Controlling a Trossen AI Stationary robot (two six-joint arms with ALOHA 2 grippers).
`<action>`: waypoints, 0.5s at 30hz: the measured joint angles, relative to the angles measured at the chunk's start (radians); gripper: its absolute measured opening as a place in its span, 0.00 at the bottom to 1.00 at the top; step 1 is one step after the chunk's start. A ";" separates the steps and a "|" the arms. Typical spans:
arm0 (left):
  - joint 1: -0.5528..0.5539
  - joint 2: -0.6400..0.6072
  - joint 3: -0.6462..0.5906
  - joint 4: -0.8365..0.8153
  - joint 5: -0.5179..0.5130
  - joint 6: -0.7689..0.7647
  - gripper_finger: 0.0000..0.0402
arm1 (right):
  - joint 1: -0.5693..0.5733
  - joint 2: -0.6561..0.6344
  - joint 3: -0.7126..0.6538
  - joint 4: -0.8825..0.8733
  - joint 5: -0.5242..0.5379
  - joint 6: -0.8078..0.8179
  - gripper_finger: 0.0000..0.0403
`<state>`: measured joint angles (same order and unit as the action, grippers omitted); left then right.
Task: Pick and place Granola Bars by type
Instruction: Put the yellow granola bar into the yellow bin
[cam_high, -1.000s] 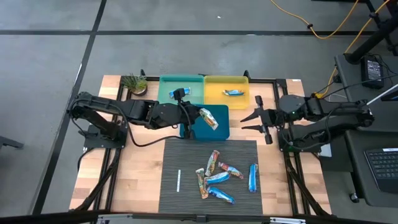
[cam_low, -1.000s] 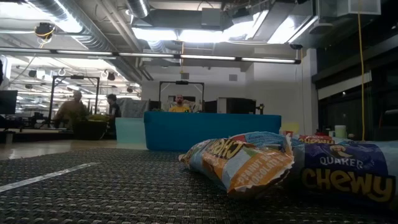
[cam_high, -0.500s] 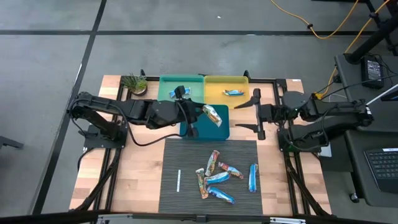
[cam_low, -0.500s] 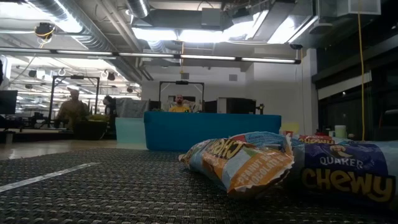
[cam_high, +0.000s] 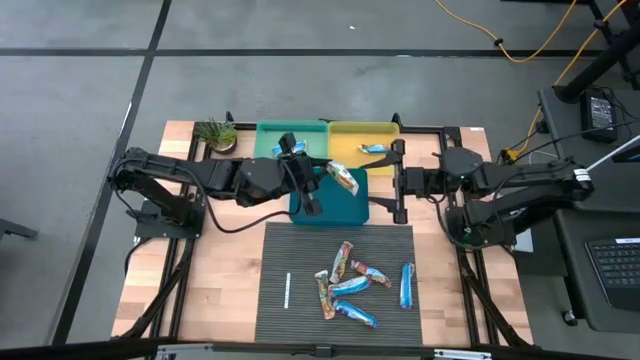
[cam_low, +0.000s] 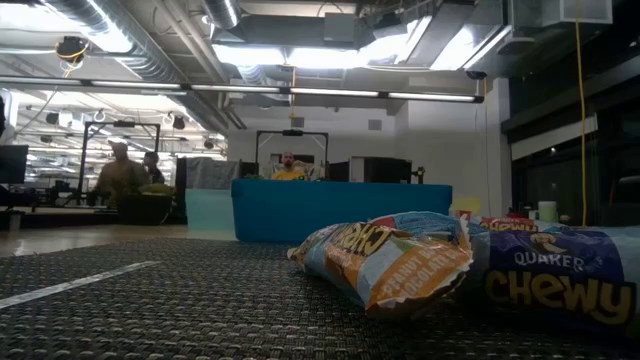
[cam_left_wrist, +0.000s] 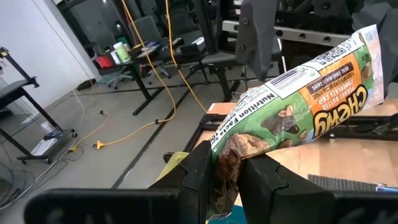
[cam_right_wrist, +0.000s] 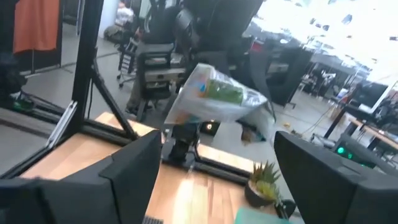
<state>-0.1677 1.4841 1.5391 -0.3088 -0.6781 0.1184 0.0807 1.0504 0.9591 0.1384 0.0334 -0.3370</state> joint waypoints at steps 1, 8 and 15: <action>0.000 0.000 0.000 0.000 0.000 0.000 0.15 | 0.000 0.008 0.000 0.019 0.000 0.000 0.77; 0.000 0.000 0.000 0.019 -0.001 0.000 0.15 | 0.000 0.062 0.027 0.095 -0.020 0.000 0.77; 0.008 0.000 0.000 0.054 -0.002 0.025 0.15 | 0.000 0.137 0.114 0.089 -0.061 -0.015 0.77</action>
<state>-0.1600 1.4837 1.5391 -0.2545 -0.6805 0.1434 0.0807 1.1878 1.0735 0.2272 -0.0277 -0.3521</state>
